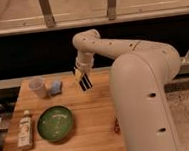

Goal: Place the eraser on the white sponge

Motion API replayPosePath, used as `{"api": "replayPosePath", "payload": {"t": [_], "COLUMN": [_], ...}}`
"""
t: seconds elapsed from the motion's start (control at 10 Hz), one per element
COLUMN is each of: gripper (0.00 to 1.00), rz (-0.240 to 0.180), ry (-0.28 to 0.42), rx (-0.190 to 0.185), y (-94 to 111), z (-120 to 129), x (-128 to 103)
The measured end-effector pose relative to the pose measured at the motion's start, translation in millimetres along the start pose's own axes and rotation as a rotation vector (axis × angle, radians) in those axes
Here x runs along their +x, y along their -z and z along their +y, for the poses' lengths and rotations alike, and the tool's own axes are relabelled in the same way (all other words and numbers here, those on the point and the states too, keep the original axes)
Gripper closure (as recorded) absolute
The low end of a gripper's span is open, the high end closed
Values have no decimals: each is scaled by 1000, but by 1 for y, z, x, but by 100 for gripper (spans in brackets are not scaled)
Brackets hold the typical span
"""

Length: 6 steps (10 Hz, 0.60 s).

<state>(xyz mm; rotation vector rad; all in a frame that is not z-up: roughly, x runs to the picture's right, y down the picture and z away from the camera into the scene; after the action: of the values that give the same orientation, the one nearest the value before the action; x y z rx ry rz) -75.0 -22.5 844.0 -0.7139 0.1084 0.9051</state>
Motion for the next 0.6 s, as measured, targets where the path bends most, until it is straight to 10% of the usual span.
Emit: {"api": "replayPosePath", "payload": {"t": [0.6], "gripper": [100], "rz": [-29], "ry": [130], "rx": [-46], "y": [-5], "z": [52], "x": [-67]}}
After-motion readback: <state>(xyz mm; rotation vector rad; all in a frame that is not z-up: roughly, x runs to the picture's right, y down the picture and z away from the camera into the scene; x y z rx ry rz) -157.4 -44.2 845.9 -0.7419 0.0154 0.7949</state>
